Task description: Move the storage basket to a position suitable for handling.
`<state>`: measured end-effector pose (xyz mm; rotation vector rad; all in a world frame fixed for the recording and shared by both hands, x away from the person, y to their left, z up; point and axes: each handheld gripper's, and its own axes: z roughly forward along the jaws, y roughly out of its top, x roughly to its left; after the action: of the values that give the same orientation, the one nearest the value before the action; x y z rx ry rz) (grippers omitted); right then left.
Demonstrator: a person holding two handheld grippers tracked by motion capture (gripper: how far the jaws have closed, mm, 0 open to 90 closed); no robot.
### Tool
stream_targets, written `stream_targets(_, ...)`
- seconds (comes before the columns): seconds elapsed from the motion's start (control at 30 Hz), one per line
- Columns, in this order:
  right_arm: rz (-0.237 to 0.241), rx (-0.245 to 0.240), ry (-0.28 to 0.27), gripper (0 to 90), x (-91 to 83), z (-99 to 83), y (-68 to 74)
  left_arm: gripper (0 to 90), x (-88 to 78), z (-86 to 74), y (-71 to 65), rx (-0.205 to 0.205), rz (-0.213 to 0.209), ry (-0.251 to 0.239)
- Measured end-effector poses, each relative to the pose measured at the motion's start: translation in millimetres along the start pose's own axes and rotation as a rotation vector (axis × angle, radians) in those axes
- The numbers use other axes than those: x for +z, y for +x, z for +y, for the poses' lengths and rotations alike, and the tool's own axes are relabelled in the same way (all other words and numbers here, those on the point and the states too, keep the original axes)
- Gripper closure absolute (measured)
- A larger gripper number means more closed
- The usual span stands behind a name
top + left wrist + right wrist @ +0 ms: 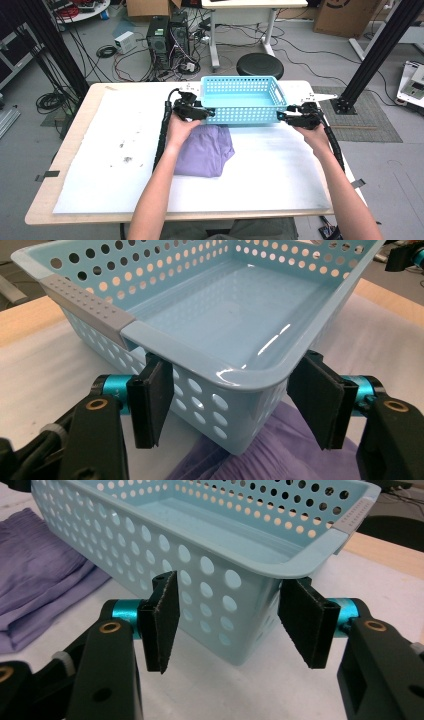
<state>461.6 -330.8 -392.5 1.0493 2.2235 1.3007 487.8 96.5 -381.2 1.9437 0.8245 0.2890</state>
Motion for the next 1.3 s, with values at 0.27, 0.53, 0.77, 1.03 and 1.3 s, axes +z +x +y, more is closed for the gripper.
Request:
stream_targets(0.27,0.033,-0.007,-0.007,42.4,1.4,5.8,17.1,35.3,-22.3,-1.4,9.1,-0.012,-0.021,-0.018)
stream_targets(0.53,0.053,-0.019,0.0,41.7,6.4,11.5,37.7,35.0,-42.7,-7.9,17.5,-0.011,-0.024,-0.003)
stream_targets(0.77,0.063,-0.02,0.008,40.2,9.9,13.5,53.9,34.7,-56.8,-19.7,20.1,-0.007,-0.02,-0.011)
stream_targets(1.03,0.063,-0.044,0.01,38.6,16.5,11.3,75.6,34.7,-66.4,-34.2,30.1,-0.003,-0.031,0.0)
stream_targets(1.3,0.031,-0.053,0.004,39.0,19.4,4.3,83.7,34.8,-65.7,-41.5,30.5,0.007,-0.015,-0.01)
